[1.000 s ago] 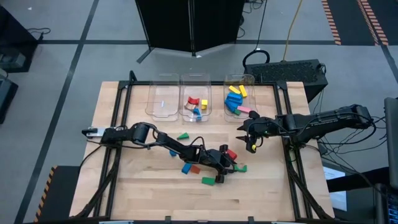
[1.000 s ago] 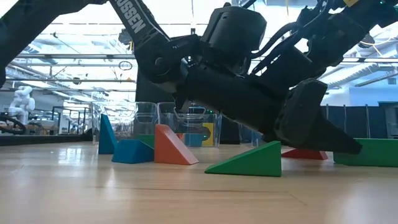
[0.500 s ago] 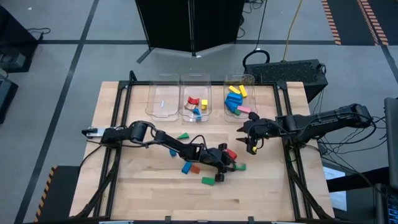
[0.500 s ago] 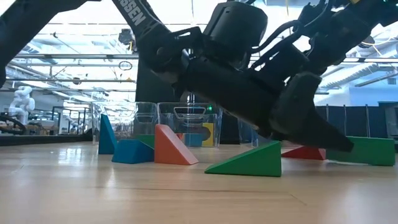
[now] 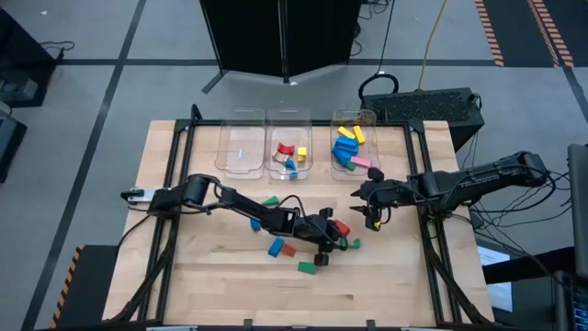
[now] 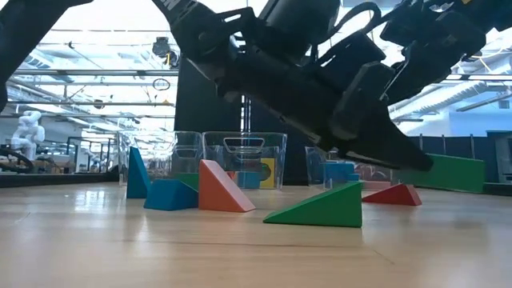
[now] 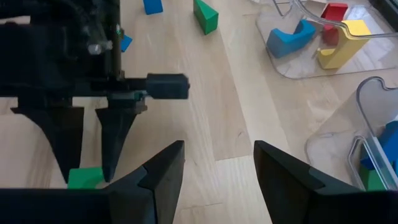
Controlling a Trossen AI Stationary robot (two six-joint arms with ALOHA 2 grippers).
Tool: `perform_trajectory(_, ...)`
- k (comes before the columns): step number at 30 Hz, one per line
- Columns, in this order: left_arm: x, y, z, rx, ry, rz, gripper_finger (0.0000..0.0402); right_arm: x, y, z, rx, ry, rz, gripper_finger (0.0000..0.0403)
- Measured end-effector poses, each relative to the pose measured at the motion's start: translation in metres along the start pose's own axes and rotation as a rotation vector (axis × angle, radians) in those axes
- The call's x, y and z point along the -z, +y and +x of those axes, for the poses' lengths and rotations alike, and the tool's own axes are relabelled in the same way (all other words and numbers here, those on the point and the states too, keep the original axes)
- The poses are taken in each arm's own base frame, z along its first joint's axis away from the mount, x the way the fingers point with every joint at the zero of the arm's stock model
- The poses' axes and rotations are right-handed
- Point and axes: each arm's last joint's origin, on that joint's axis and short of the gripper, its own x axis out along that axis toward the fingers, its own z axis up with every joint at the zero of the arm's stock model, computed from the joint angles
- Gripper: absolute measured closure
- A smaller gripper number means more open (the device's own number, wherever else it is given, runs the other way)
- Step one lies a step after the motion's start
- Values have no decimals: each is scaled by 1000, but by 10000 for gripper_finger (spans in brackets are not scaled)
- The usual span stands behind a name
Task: Sort blocks by size
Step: Put the green arch block into the center transparent bin
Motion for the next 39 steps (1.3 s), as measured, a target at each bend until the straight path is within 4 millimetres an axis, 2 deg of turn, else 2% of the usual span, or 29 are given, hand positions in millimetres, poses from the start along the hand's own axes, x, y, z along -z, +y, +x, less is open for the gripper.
perform_trajectory(16,-16,1,-18,-26,57,1,272,2,8,-2,-37,-1,-30,222)
perform_trajectory(25,-41,2,-42,-73,51,6,272,2,13,-2,-63,-1,-50,222)
perform_trajectory(33,-51,2,-61,-99,114,9,272,0,21,9,-185,5,-125,222)
perform_trajectory(39,-50,0,-74,-174,212,1,272,2,23,18,-190,29,-224,222)
